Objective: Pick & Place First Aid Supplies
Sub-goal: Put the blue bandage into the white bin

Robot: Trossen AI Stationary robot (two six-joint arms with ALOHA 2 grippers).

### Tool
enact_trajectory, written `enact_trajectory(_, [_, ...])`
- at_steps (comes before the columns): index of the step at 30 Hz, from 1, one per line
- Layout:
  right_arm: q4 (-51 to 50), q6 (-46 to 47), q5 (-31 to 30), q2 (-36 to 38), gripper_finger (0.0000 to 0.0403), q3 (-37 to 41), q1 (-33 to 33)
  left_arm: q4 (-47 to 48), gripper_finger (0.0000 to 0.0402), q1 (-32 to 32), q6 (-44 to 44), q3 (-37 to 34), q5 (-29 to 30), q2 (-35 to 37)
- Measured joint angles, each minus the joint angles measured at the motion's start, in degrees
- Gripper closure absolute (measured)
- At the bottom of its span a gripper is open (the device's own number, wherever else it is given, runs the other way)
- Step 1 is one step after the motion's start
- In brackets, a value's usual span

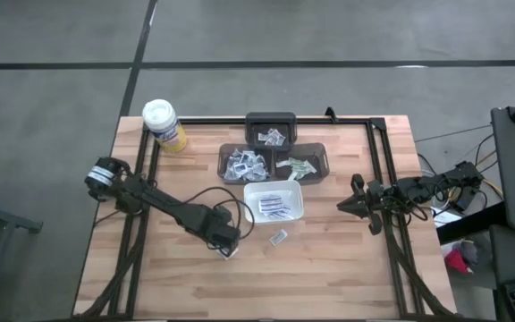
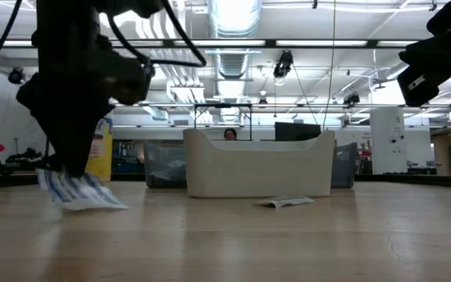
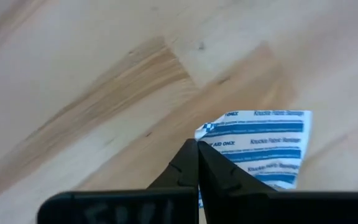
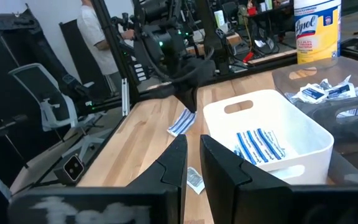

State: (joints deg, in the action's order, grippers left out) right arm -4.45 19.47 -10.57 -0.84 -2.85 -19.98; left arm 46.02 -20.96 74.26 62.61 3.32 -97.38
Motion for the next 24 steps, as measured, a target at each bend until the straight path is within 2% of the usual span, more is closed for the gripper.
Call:
enact_trajectory(7, [0.0, -0.2, 0.0, 0.0, 0.0360, 0.0, 0.0, -0.9, 0.0401, -0.3, -9.9, 0.0, 0.1, 4.0])
enact_trajectory(17, [0.0, -0.2, 0.0, 0.0, 0.0360, 0.0, 0.0, -3.1, 0.0401, -0.4, -14.1, 0.1, 5.5, 8.1])
enact_trajectory(24, [0.0, -0.1, 0.0, 0.0, 0.0360, 0.0, 0.0, -14.2, 0.0401, -0.6, -23.9, 0.3, 9.9, 10.7])
